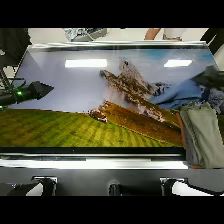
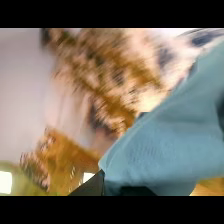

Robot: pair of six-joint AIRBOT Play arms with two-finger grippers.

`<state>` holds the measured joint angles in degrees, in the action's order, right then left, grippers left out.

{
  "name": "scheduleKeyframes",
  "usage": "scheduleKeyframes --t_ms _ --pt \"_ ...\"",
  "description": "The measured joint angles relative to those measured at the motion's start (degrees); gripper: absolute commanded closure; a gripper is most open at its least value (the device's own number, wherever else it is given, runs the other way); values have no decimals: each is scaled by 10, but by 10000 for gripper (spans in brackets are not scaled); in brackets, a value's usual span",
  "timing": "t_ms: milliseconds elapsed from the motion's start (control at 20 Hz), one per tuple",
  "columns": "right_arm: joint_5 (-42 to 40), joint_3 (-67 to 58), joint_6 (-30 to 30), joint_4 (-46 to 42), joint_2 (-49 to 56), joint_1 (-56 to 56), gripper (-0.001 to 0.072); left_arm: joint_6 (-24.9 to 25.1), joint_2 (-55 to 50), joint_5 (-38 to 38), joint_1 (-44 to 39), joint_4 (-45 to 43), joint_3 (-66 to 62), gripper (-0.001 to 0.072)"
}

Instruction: Fold the shirts.

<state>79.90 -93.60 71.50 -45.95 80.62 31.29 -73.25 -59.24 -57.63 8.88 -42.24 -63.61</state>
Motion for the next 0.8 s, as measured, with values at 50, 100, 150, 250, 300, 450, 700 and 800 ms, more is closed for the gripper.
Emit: scheduleKeyframes --t_ms 50,100,150,250,300,450,700,800 --pt "2 -6 2 5 -3 25 673 0 0 0 0 0 0 676" --pt "3 -14 5 9 -5 46 673 0 0 0 0 0 0 676" --pt "3 -25 9 13 -7 67 674 0 0 0 0 0 0 676" --pt "6 -46 27 20 -10 102 673 0 0 0 0 0 0 676" --pt "14 -55 37 21 -12 118 673 0 0 0 0 0 0 676" --pt "54 -76 63 12 -26 163 672 0 0 0 0 -1 0 677" --pt "191 -68 82 -147 -42 209 671 8 0 0 0 -1 0 676" --pt "219 -40 82 -214 -52 215 671 11 0 -1 0 -1 0 676"
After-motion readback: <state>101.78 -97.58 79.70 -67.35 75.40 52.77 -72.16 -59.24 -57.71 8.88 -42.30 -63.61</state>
